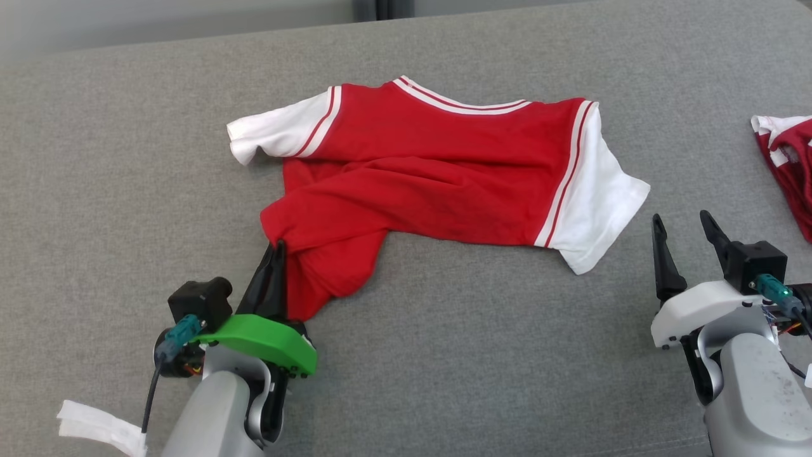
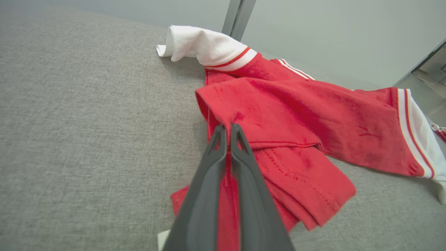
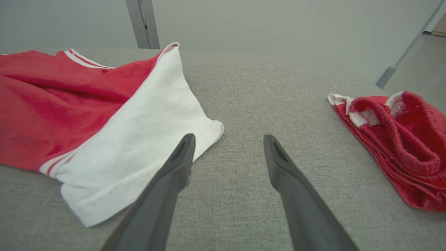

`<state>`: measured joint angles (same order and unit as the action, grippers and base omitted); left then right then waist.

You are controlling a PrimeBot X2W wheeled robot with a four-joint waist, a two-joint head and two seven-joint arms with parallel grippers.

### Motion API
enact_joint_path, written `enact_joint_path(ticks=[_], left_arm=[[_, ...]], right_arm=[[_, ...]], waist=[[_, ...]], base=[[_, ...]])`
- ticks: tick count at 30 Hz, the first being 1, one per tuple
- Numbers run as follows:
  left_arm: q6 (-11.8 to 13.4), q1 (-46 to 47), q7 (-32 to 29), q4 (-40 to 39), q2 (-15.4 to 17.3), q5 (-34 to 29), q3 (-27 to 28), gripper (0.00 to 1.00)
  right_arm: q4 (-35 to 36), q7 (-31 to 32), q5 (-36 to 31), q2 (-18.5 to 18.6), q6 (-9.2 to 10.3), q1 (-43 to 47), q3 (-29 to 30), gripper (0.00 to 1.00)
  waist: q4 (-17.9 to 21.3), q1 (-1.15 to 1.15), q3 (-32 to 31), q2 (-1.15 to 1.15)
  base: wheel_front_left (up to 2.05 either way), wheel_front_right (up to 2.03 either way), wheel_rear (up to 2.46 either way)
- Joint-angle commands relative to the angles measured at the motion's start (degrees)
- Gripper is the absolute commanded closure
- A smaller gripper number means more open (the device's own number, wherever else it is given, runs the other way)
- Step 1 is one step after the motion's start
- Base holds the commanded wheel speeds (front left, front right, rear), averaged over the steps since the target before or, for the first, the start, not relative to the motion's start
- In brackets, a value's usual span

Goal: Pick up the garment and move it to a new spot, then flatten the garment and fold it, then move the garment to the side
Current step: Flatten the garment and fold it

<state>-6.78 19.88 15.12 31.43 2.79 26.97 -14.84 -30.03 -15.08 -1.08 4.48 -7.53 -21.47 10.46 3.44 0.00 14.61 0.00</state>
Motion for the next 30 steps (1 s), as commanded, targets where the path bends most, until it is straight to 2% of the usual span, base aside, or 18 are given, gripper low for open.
enact_joint_path(ticks=[1,13,23,24,25,30], left_arm=[[0.0,-1.3,0.0,-1.2,0.2,-1.1,0.6,1.0],[1.5,-11.1,0.0,-11.4,0.3,-2.8,4.9,1.0],[3.2,-18.7,0.0,-4.6,0.3,-5.4,5.7,1.0],[3.5,-19.0,0.0,-3.6,0.3,-5.3,6.0,0.62],[3.6,-19.0,0.0,-3.4,0.3,-5.4,6.2,0.0],[4.9,-19.4,0.0,-4.3,0.2,-7.6,7.4,0.0]], right_arm=[[-0.1,-0.1,0.4,0.0,0.09,1.4,0.3,0.0],[-0.2,-0.1,1.2,-0.8,0.09,7.6,0.7,0.0],[0.3,-0.1,2.3,-1.4,0.09,12.1,-1.0,0.0],[0.6,-0.1,2.5,-1.4,0.09,12.2,-1.2,0.0],[0.7,-0.1,2.6,-1.4,0.09,12.4,-1.4,0.0],[3.3,-0.1,4.0,-1.4,0.09,12.8,-3.0,0.0]], waist=[[-0.1,0.0,-1.3,0.0],[-1.5,0.0,-10.8,0.0],[-2.1,0.0,-13.8,0.0],[-2.1,0.0,-13.8,0.0],[-2.1,0.0,-13.9,0.0],[-1.9,0.0,-13.8,0.0]], base=[[0.0,0.0,0.0],[0.0,0.0,0.0],[0.0,0.0,0.0],[0.0,0.0,0.0],[0.0,0.0,0.0],[0.0,0.0,0.0]])
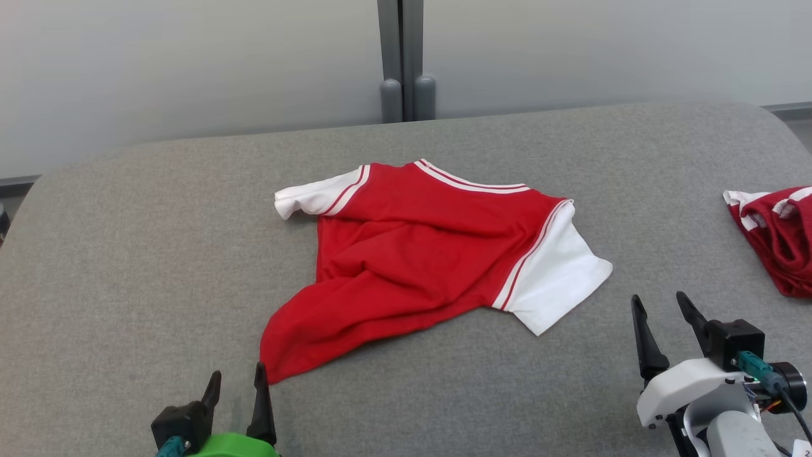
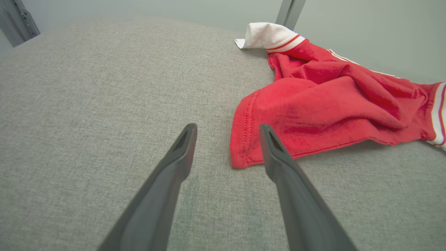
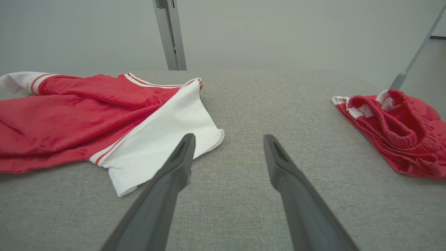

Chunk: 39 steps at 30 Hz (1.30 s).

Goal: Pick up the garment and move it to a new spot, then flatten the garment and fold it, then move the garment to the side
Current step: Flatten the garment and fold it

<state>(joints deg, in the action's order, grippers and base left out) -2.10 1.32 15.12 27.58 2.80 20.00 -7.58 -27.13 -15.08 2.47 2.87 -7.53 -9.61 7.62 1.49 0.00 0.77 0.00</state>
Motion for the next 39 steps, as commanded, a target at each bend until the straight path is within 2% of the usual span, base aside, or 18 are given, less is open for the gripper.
enact_joint_path(ticks=[1,12,21,25,29,34,39], left_arm=[[0.5,-0.9,0.0,-1.2,0.2,-1.2,0.3,0.0],[0.3,-1.2,0.0,-2.8,0.2,-3.5,-1.0,0.0],[-0.4,4.2,0.0,0.4,0.2,-2.3,-2.8,0.0],[0.1,6.7,0.0,3.6,0.3,-1.6,-3.4,0.0],[1.1,8.5,0.0,6.5,0.3,-0.5,-3.5,0.0],[1.2,9.8,-0.1,9.1,0.2,2.0,-4.2,0.0],[0.9,11.0,-0.2,7.5,0.2,3.0,-4.8,0.0]], right_arm=[[1.0,-0.1,0.6,0.2,0.09,1.0,-0.4,0.0],[3.7,-0.1,1.1,0.1,0.09,0.3,-3.1,0.0],[2.1,-0.1,0.6,0.1,0.09,-3.7,-4.1,0.0],[1.8,-0.1,0.2,0.2,0.09,-5.4,-4.4,0.0],[1.3,-0.1,-0.1,0.2,0.09,-6.7,-4.4,0.0],[0.2,-0.1,-1.2,0.2,0.09,-8.4,-4.0,0.0],[-1.0,-0.1,-2.1,0.1,0.09,-10.5,-3.0,0.0]], waist=[[0.0,0.0,0.1,0.0],[-0.4,0.0,0.9,0.0],[-0.9,0.0,7.5,0.0],[-0.8,0.0,10.1,0.0],[-0.7,0.0,11.7,0.0],[-0.9,0.0,12.9,0.0],[-1.6,0.0,13.8,0.0]], base=[[0.0,0.0,0.0],[0.0,0.0,0.0],[0.0,0.0,0.0],[0.0,0.0,0.0],[0.0,0.0,0.0],[0.0,0.0,0.0],[0.0,0.0,0.0]])
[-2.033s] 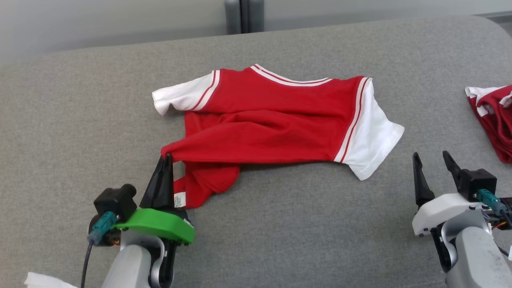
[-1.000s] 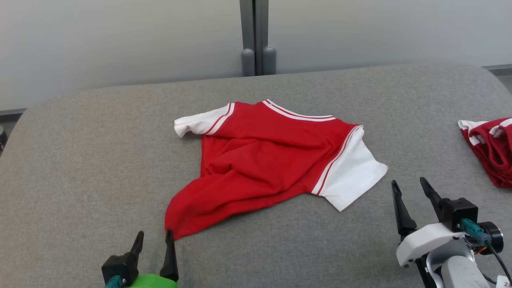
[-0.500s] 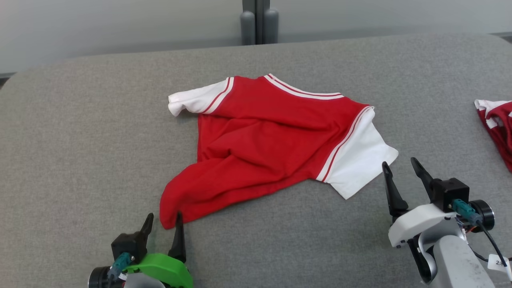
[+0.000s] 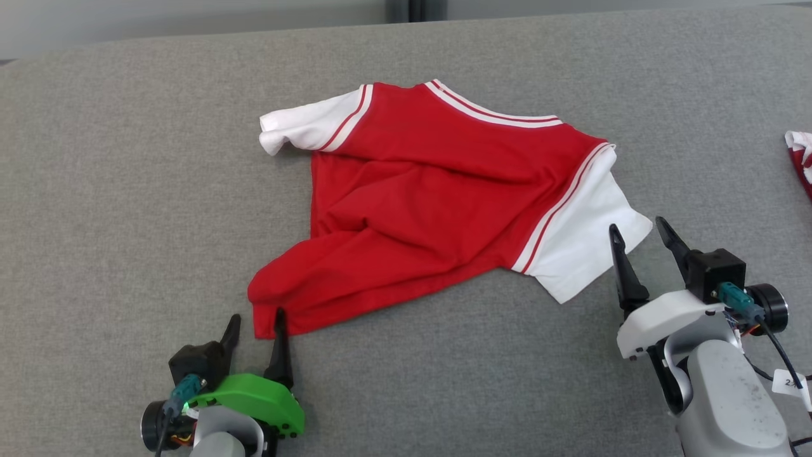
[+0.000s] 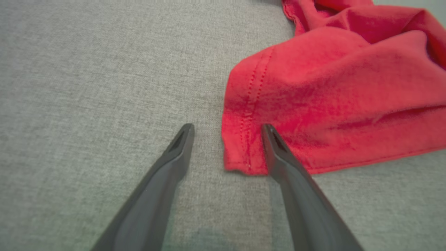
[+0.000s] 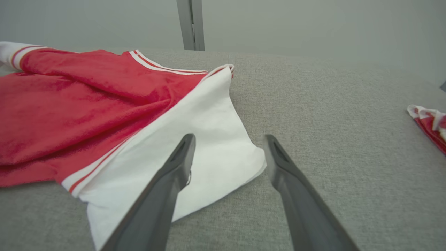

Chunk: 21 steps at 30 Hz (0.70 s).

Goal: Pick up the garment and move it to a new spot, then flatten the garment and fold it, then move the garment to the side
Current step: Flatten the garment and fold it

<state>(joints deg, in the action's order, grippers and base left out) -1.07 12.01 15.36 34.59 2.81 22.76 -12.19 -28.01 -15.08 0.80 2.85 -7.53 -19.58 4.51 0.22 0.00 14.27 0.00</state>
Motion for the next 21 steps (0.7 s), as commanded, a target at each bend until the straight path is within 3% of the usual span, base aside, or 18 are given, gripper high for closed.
enact_joint_path(ticks=[1,11,21], left_arm=[[-0.1,0.3,-0.4,0.3,0.2,0.2,-0.2,0.0],[-0.7,2.0,-0.8,4.6,0.0,-0.5,-4.3,0.0],[-1.3,3.3,-1.1,5.9,-0.3,-0.5,-8.0,0.0]], right_arm=[[-0.3,-0.1,-0.6,0.2,0.09,-0.7,0.3,0.0],[-6.1,-0.1,-6.2,0.2,0.09,-4.2,3.0,0.0],[-14.4,-0.1,-13.3,0.3,0.09,-9.0,11.4,0.0]], waist=[[-0.5,0.0,0.4,0.0],[-1.4,0.0,2.2,0.0],[-2.4,0.0,3.6,0.0]], base=[[0.0,0.0,0.0],[0.0,0.0,0.0],[0.0,0.0,0.0]])
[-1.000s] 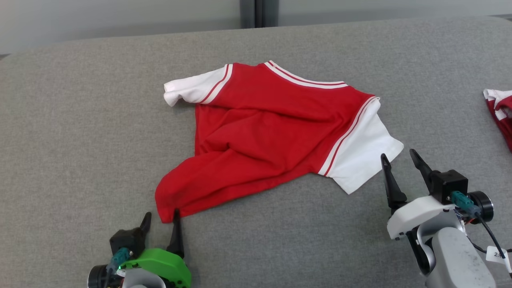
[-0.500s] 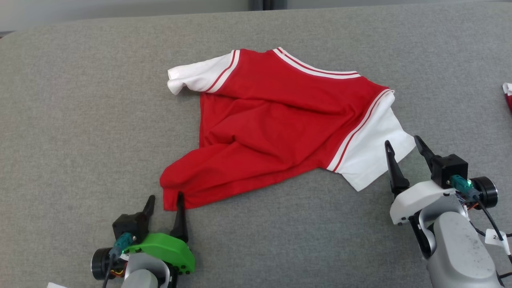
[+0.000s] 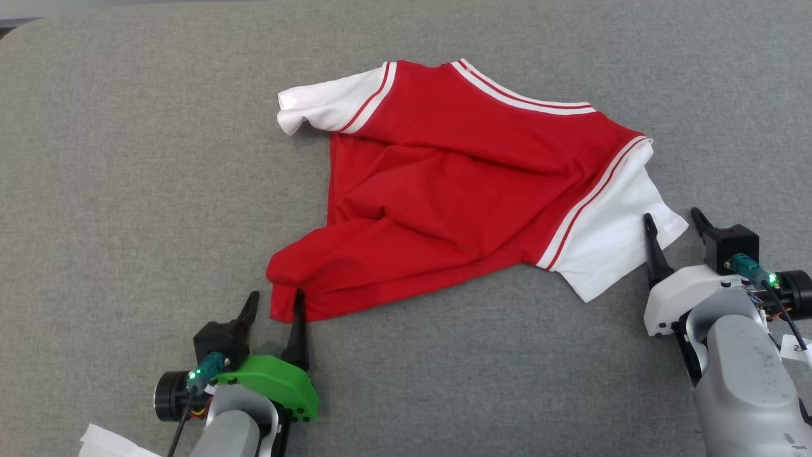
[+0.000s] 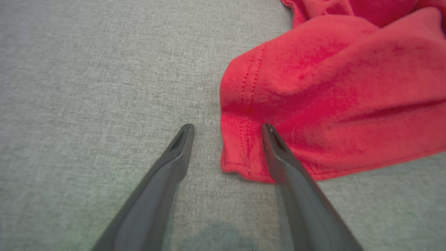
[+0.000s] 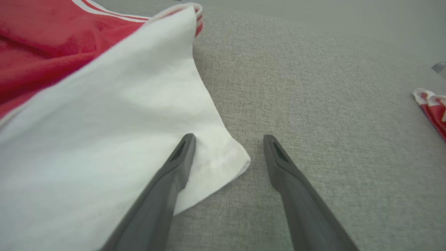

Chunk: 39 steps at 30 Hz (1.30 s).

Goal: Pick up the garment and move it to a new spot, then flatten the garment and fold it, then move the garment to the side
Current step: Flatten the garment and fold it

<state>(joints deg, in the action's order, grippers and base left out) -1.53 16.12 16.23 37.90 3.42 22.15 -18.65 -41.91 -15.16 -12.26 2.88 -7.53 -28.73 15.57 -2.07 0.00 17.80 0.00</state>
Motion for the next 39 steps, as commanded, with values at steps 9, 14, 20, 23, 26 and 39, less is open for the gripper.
enact_joint_path(ticks=[9,14,20,23,26,39], left_arm=[[-1.3,-1.7,-2.0,2.8,-1.0,0.8,-3.1,0.0],[-2.6,-1.8,-2.0,5.2,-1.3,2.3,-4.9,1.0],[-2.8,-1.0,-2.0,4.8,-0.8,3.4,-5.3,1.0],[-2.3,-1.5,-1.5,1.4,-0.7,2.9,-3.4,1.0],[-2.5,-2.4,-1.2,-3.7,-0.5,2.6,-0.6,1.0],[-5.5,3.8,-1.3,-21.9,2.9,0.7,6.6,1.0]], right_arm=[[-6.4,0.4,-0.2,0.0,0.06,1.2,0.3,1.0],[-6.3,0.4,1.8,0.1,0.06,1.0,-1.0,1.0],[-2.3,0.1,5.8,0.1,0.06,2.2,-2.7,1.0],[0.9,0.0,9.1,0.1,0.06,3.4,-4.0,1.0],[4.1,0.0,13.5,0.2,0.06,5.2,-4.7,1.0],[22.6,0.4,46.4,2.3,0.06,1.3,-12.5,1.0]], waist=[[-0.5,0.0,-0.4,0.0],[-0.4,0.0,-0.7,0.0],[-0.6,0.0,-2.1,0.0],[-0.8,0.0,-3.5,0.0],[-0.9,0.0,-5.3,0.0],[1.0,0.0,-13.5,0.0]], base=[[0.0,0.0,0.0],[0.0,0.0,0.0],[0.0,0.0,0.0],[0.0,0.0,0.0],[0.0,0.0,0.0],[0.0,0.0,0.0]])
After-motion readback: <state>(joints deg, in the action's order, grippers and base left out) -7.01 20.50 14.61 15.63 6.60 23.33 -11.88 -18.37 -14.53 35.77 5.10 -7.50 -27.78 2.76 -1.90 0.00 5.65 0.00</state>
